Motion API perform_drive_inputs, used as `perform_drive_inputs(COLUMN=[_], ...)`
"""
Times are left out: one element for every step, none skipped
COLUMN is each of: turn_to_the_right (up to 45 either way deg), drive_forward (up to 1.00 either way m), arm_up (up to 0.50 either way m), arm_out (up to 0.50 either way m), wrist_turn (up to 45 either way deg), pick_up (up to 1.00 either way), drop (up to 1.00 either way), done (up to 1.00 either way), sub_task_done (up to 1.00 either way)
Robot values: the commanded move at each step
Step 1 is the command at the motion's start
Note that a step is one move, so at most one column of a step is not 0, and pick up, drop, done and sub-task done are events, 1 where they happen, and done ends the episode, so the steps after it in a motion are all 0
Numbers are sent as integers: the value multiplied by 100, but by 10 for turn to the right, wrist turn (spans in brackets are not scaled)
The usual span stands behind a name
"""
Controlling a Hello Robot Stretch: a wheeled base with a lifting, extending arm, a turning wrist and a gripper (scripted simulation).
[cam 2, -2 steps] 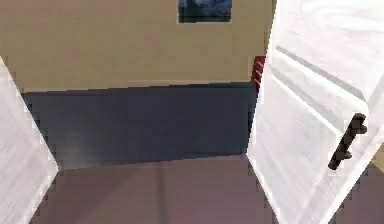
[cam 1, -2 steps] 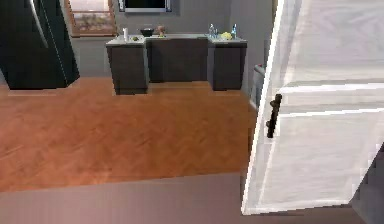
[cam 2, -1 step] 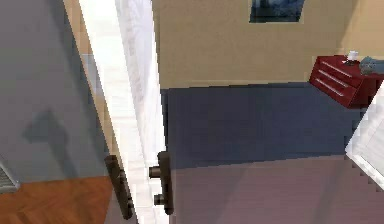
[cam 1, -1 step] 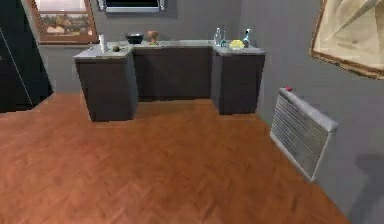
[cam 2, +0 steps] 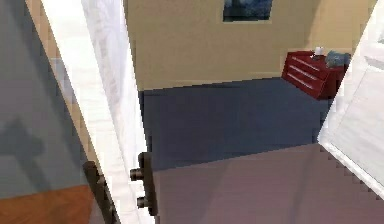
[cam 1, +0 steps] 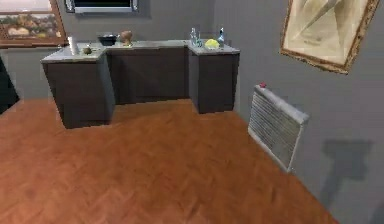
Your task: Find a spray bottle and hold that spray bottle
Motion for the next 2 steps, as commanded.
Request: perform_drive_inputs(turn_to_the_right=[0, 0], drive_forward=[15, 100], arm_up=[0, 0], arm_out=[0, 0], wrist_turn=[0, 0], pick_up=[0, 0], drop=[0, 0], done=[0, 0], sub_task_done=[0, 0])
